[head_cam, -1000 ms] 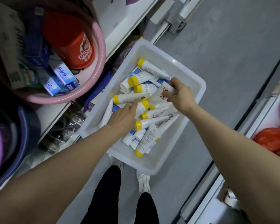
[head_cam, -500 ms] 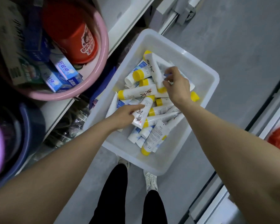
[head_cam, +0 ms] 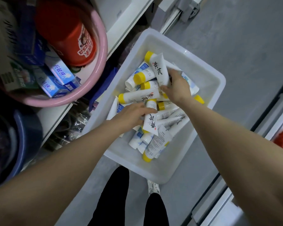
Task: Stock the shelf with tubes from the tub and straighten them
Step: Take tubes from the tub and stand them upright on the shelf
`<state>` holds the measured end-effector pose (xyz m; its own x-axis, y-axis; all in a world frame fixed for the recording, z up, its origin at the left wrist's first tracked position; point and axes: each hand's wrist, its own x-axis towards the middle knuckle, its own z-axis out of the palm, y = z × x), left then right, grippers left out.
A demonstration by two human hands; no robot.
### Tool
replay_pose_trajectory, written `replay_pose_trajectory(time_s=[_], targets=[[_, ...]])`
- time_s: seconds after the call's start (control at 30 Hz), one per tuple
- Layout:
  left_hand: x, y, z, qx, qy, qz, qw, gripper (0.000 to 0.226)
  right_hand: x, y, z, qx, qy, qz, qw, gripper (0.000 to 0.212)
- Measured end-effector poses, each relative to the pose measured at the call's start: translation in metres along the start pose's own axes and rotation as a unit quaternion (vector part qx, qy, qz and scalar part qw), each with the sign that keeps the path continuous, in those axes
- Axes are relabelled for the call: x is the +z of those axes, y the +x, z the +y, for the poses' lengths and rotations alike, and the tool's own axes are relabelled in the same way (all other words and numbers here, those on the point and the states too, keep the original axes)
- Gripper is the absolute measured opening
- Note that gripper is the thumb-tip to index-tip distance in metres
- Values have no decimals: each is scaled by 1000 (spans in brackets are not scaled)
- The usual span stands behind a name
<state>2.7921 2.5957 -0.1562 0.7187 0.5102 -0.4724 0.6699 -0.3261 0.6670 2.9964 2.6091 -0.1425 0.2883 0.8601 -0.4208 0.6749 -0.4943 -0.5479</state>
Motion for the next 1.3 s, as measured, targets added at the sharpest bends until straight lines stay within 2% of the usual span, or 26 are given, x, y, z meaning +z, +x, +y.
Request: replay_pose_trajectory(time_s=[0.07,0.13,0.2,0.27,0.33,0.4,0.47,0.57,0.67,0.77,0.9,1.0,1.13,1.3], targets=[[-1,10,14,-8,42,35,998,16,-7,-8,5,7,-18,-17,1000,51],[0,14,18,-9,94,56,994,33,-16,-19,11,19,-30,-22,999,46],[2,13,25,-10,56,93,994,25,-26,-31,16,25,-28,-19,999,48],[-1,7,27,45,76,81,993,22,-36,-43,19,25,-26,-11,999,62],[-6,-3,35,52,64,73,994,26,-47,-56,19,15,-15,-19,1000,82],[-14,-19,52,-15,17,70,997,30,-58,-71,14,-4,4,-35,999,89],[-20,-37,66,-90,-28,61,994,38,-70,-88,6,-19,16,-49,998,81],[-30,-69,88,-144,-75,116,980,48,-88,-117,-12,-41,9,-63,997,62],[-43,-107,115,-161,-114,187,962,67,-110,-150,-37,-69,1,-64,996,56],[-53,-153,148,-131,-138,256,948,67,-133,-185,-63,-109,1,-56,992,52],[-61,-222,181,-101,-125,326,932,45,-156,-234,-105,-182,13,-38,983,50],[-66,-280,200,-88,-111,373,917,40,-166,-271,-144,-249,1,-33,968,46],[-74,-361,211,-97,-109,437,887,39,-159,-316,-200,-351,-7,-40,935,43],[-80,-471,215,-154,-142,519,829,50,-132,-383,-280,-445,-15,-50,894,42]])
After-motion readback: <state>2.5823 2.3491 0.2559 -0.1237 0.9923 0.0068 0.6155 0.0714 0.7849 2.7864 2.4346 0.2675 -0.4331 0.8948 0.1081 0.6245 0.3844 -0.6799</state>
